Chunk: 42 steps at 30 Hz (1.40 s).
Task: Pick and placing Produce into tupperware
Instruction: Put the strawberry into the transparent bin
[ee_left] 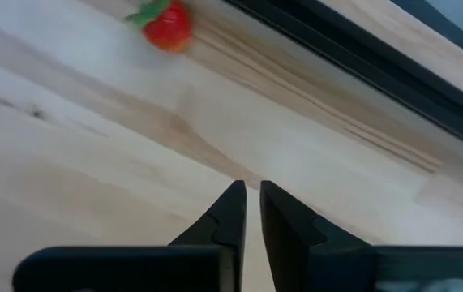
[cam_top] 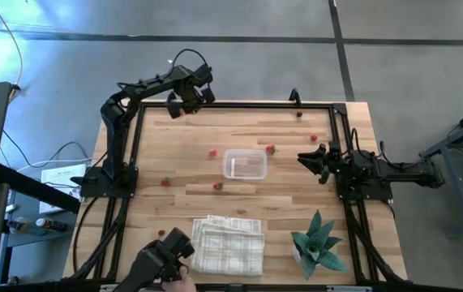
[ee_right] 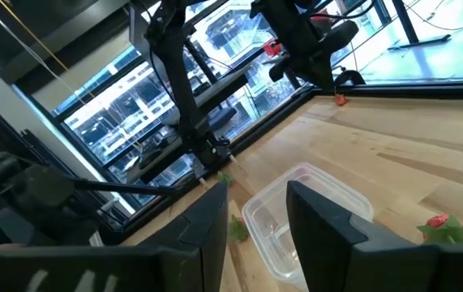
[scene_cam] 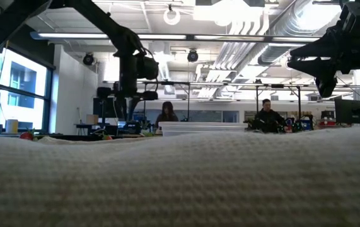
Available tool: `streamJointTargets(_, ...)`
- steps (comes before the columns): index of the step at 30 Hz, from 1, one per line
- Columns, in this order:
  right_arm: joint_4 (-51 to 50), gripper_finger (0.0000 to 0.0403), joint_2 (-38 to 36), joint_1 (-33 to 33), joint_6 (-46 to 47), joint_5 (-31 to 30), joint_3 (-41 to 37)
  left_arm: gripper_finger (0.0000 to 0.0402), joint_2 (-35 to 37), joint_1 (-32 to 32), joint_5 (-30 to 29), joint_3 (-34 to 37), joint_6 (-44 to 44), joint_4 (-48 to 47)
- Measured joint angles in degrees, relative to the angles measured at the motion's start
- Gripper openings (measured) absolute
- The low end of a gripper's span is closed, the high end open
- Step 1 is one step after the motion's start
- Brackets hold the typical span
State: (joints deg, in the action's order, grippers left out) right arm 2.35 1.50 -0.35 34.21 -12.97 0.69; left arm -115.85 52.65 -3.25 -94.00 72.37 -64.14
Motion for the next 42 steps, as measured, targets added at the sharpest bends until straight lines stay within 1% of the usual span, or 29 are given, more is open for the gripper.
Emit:
streamJointTargets(3,0.0,0.0117,0.0,0.0,0.4,-0.06,0.0,0.0036,0.0,1.31,0.27,0.0,1.18,-1.44)
streamJointTargets(7,0.0,0.0117,0.0,-0.01,0.42,-0.43,0.0,0.0037,0.0,3.42,0.85,0.32,-1.86,-3.54)
streamJointTargets(11,0.02,0.0117,0.0,-0.01,0.46,-0.52,0.0,0.0037,0.99,5.84,5.43,4.67,-3.16,0.69)
streamJointTargets(13,0.02,0.0117,0.0,-0.01,0.37,-0.54,0.0,0.0037,2.1,6.58,6.12,7.49,-3.18,3.88)
streamJointTargets(17,0.02,0.0117,0.0,-0.04,-0.08,-0.57,0.0,0.0037,3.62,7.84,4.2,10.88,-4.19,4.33)
streamJointTargets(19,0.02,0.0117,0.0,-0.04,-0.64,-0.91,0.0,0.0037,4.97,7.78,0.82,11.19,-4.72,3.5)
streamJointTargets(21,0.04,0.0117,0.0,-0.04,-0.76,-1.37,0.0,0.0037,5.92,7.61,-2.04,11.17,-2.73,3.29)
streamJointTargets(22,0.04,0.0117,0.0,-0.04,-0.92,-1.39,0.0,0.0037,5.99,7.6,-2.4,11.19,-1.88,3.34)
streamJointTargets(23,0.07,0.0117,0.0,-0.04,-1.1,-1.38,0.0,0.0037,5.99,7.59,-2.14,11.24,-1.62,3.7)
streamJointTargets(26,0.07,0.0117,0.0,-0.04,0.28,-1.38,0.0,0.0037,5.99,7.32,1.8,11.26,-0.93,5.87)
streamJointTargets(27,0.07,0.0117,0.0,-0.04,0.5,-1.35,0.0,0.0037,5.99,6.8,2.25,11.26,-0.01,6.98)
streamJointTargets(30,0.04,0.0117,0.0,-0.04,-0.14,-0.98,0.0,0.0037,5.99,5.25,0.81,11.23,2.04,10.57)
streamJointTargets(34,0.04,0.0117,0.0,-0.04,-1.09,-0.92,0.0,0.0037,5.5,5.46,0.88,11.63,4.58,11.21)
streamJointTargets(38,0.04,0.0117,0.02,-0.04,-1.11,-0.73,0.0,0.0037,5.29,6.33,1.39,15.02,5.71,12.93)
streamJointTargets(42,0.02,0.0117,0.02,-0.04,-1.22,-0.7,0.0,0.0037,5.29,6.84,4.0,18.9,7.66,15.31)
